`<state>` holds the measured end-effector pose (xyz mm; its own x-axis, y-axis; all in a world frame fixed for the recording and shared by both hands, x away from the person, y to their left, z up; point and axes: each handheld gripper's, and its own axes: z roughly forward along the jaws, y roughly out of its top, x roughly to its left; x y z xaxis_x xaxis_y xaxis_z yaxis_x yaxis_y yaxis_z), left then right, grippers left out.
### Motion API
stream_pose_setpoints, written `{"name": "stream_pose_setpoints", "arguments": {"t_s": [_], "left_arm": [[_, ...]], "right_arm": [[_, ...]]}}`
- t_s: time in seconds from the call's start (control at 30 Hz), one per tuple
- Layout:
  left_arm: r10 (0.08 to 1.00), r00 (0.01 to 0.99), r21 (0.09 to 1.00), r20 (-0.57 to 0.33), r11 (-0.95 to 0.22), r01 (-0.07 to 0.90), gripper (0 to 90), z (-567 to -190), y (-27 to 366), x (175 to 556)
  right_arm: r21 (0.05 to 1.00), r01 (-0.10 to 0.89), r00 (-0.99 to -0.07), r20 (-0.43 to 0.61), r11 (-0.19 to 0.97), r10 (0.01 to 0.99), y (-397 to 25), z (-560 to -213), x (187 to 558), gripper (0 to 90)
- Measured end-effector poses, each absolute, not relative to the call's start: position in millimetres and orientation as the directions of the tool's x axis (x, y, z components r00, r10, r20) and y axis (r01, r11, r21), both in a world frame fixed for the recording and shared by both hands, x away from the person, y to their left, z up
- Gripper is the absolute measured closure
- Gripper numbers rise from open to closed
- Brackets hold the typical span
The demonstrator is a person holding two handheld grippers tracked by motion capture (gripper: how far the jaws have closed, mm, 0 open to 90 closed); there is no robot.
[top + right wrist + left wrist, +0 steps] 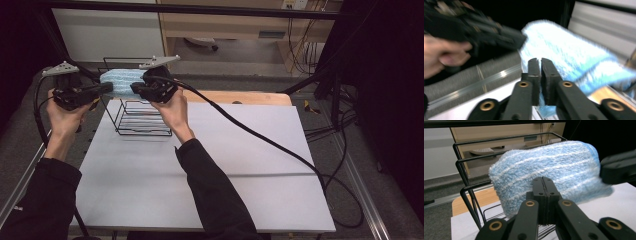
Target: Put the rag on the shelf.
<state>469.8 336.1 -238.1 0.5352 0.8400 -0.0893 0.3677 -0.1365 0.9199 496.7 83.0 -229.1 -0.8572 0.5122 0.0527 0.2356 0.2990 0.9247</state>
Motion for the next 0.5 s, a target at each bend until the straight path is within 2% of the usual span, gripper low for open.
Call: {"name": "stream_pose_setpoints", "arguments": {"t_s": [0.1,0.17,0.5], "left_arm": [[0.84,0.535,0.92,-0.087,-0.138,0.367,89.5,-241,338,470],[0.841,0.533,0.92,-0.09,-0.136,0.369,89.5,-243,340,470],[0.85,0.522,0.912,-0.072,-0.155,0.379,89.5,-256,339,474]], "right_arm": [[0.907,0.277,-0.844,0.072,0.317,0.532,81,-239,502,90.0],[0.898,0.273,-0.837,0.044,0.345,0.545,82,-243,503,90.0],[0.899,0.298,-0.81,0.061,0.32,0.583,73,-264,513,90.0]]}}
